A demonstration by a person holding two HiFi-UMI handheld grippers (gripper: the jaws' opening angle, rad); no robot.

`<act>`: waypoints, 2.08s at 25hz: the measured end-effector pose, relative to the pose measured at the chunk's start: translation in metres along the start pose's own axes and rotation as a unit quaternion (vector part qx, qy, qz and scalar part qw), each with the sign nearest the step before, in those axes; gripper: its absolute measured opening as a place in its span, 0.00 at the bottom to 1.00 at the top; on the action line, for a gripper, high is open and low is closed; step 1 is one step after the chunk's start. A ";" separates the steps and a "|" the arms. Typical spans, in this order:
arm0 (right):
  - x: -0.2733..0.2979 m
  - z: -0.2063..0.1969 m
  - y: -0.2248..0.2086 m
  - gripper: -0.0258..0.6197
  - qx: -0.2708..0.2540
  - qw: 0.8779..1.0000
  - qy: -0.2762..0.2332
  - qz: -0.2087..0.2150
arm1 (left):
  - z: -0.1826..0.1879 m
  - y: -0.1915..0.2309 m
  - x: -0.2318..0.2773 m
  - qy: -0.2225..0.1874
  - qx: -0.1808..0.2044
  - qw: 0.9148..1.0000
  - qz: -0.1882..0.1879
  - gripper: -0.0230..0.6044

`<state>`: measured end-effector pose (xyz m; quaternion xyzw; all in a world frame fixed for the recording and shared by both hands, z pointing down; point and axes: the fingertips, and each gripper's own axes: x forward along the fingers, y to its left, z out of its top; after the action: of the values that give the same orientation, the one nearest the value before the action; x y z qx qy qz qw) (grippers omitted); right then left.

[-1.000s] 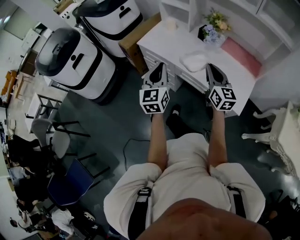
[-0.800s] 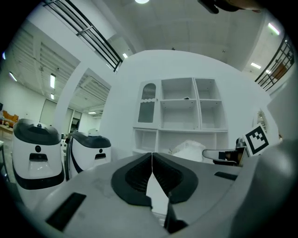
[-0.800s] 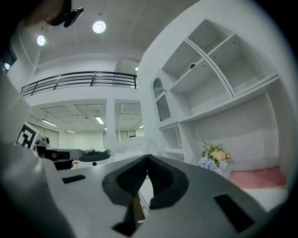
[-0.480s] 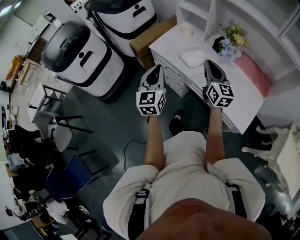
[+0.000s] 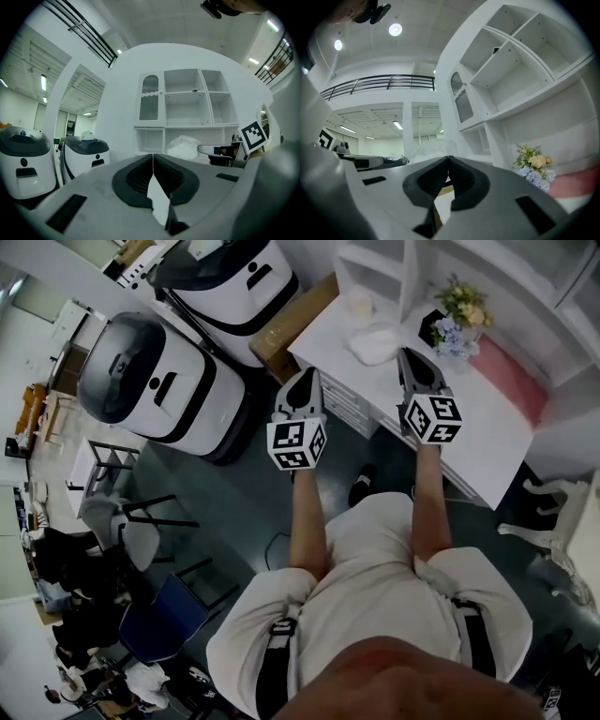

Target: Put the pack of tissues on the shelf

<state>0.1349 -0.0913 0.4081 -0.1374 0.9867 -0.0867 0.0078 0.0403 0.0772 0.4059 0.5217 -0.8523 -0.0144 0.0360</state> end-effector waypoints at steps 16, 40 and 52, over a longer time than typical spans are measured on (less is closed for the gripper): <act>0.061 0.017 -0.055 0.15 0.016 0.998 -0.026 -0.047 | 0.008 0.011 0.102 0.011 0.016 0.998 -0.061 0.06; 0.110 0.008 -0.115 0.15 0.009 0.996 -0.006 -0.090 | -0.016 0.024 0.196 0.038 0.016 0.994 -0.101 0.06; 0.143 0.000 -0.086 0.15 -0.005 0.997 0.001 -0.082 | -0.018 0.029 0.227 0.036 0.018 0.989 -0.140 0.06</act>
<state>0.0205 -0.2115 0.4244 -0.2179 0.9725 -0.0820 -0.0010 -0.0869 -0.1110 0.4367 0.6363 -0.7693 0.0150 0.0551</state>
